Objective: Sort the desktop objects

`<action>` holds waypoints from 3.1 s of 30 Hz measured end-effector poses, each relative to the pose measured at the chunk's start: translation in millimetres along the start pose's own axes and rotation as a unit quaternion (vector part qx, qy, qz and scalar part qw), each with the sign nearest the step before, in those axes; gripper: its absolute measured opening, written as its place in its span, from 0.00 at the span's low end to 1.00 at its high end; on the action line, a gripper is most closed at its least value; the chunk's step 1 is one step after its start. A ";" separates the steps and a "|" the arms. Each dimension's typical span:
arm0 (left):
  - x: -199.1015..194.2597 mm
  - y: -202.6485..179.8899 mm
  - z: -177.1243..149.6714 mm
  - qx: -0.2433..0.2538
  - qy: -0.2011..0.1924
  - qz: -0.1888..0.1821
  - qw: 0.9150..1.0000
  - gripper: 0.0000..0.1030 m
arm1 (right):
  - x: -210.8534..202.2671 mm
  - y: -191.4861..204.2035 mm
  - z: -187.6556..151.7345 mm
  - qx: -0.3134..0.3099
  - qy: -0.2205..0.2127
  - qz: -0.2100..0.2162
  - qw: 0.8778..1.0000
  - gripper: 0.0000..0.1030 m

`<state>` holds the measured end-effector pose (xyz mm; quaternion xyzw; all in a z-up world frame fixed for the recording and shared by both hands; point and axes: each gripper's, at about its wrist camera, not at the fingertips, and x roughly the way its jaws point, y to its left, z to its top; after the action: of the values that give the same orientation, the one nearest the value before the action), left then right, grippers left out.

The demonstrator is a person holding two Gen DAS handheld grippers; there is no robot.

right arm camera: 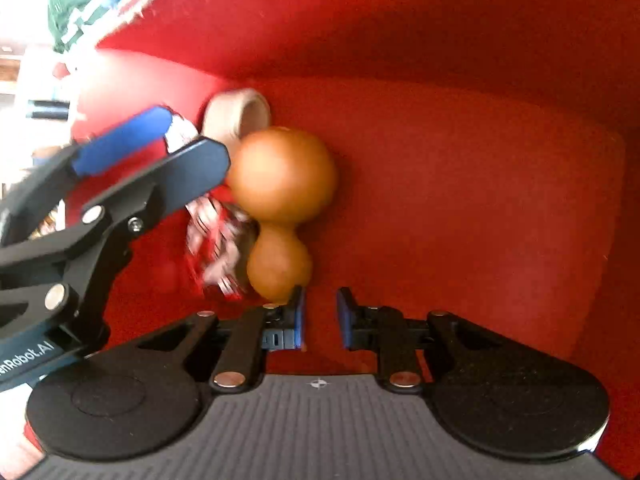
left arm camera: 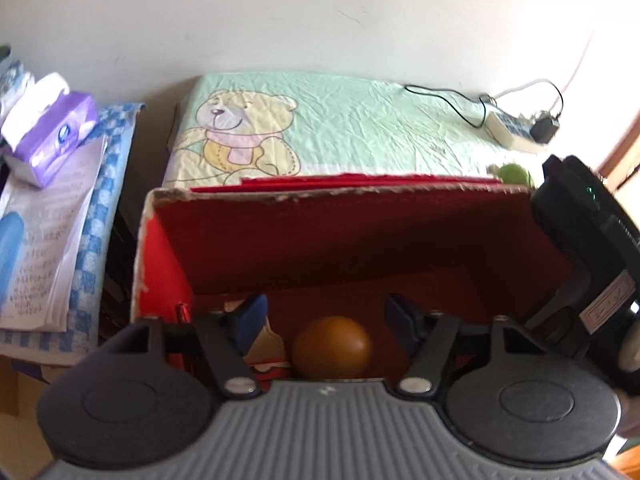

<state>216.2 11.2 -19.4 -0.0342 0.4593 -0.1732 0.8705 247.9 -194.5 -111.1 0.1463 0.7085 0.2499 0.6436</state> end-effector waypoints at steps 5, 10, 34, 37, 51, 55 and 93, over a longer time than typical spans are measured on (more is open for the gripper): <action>2.5 3.1 1.0 -0.007 0.003 -0.003 1.000 0.61 | 3.1 -1.1 1.5 -0.007 -0.004 0.038 0.999 0.21; 4.8 -1.7 0.9 0.006 0.006 0.010 1.000 0.64 | -1.7 2.8 -3.6 -0.016 -0.032 -0.012 0.999 0.22; 25.9 -33.6 -4.4 0.102 0.032 0.124 0.987 0.66 | -23.5 -3.0 -22.8 -0.042 -0.225 -0.152 0.962 0.28; 25.7 -36.0 -5.4 0.107 0.031 0.133 0.985 0.68 | -20.4 1.9 -19.7 -0.044 -0.230 -0.168 0.958 0.28; 27.7 -41.9 -7.9 0.119 0.025 0.158 0.980 0.73 | -7.4 30.3 -35.5 -0.089 -0.269 -0.219 0.934 0.27; 28.0 -42.5 -8.3 0.122 0.024 0.161 0.979 0.74 | -4.7 32.4 -31.6 -0.092 -0.278 -0.227 0.929 0.20; 29.9 -46.4 -8.9 0.133 0.022 0.185 0.973 0.81 | -25.7 17.9 -43.2 -0.062 -0.297 -0.210 0.930 0.18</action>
<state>212.0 -41.4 -38.0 0.1711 0.4496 -0.0693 0.8739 206.6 -200.4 -77.8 0.0216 0.4830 0.0975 0.8699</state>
